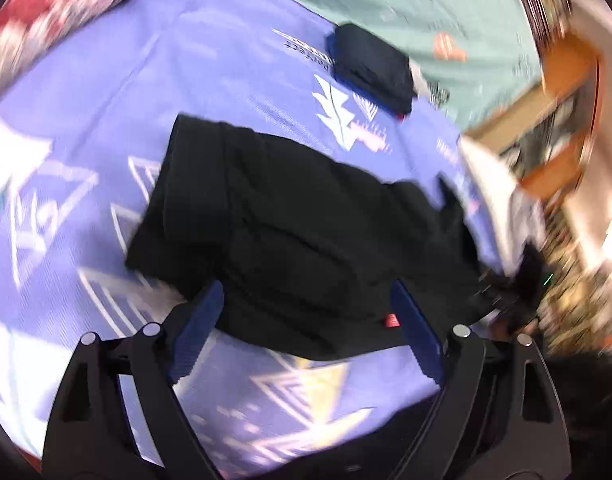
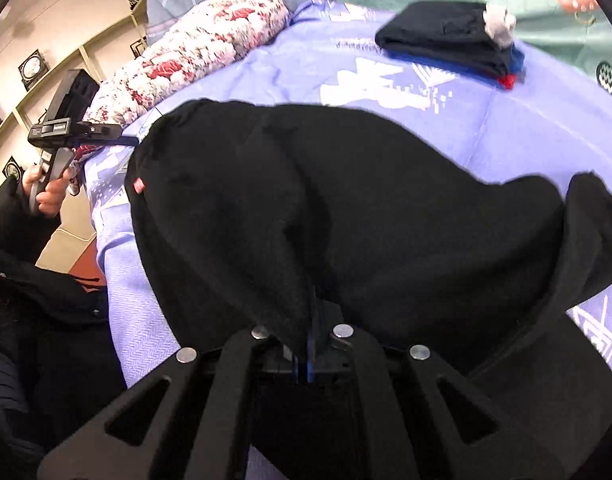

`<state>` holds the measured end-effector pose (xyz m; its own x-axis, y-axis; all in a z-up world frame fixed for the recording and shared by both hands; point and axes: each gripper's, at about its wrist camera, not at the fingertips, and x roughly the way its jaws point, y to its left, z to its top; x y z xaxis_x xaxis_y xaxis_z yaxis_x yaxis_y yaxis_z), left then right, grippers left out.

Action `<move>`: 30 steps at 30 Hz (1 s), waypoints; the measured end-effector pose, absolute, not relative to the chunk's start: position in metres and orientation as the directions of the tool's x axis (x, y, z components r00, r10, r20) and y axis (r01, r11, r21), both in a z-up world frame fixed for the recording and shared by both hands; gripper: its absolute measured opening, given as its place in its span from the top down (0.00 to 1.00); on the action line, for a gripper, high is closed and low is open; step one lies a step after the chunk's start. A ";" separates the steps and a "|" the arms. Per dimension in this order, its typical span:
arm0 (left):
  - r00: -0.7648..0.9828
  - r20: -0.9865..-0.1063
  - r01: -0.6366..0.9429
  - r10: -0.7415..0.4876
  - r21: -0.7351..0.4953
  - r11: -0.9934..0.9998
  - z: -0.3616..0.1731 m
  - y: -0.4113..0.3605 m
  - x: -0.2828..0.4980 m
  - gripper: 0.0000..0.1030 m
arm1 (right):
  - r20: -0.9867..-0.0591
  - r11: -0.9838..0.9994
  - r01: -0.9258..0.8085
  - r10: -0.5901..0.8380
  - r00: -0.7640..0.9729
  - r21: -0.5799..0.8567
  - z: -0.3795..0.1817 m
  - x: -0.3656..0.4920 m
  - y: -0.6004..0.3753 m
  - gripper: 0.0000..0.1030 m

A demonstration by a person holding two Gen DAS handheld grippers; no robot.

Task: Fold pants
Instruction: 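Fold the black garment over with the left tool toward the right tool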

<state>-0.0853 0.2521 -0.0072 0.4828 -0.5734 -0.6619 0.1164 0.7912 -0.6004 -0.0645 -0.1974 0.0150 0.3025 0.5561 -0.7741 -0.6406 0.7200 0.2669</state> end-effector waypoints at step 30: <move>0.544 -0.680 -0.142 -0.491 -0.652 0.745 -0.019 0.233 -0.026 0.86 | -0.742 0.725 -0.640 0.571 0.351 0.255 0.019 -0.076 -0.204 0.97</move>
<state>-0.0260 0.2334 -0.0186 0.5444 -0.4914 -0.6798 -0.1419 0.7449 -0.6520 -0.0758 -0.2044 0.0194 0.3512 0.5710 -0.7420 -0.6404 0.7246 0.2545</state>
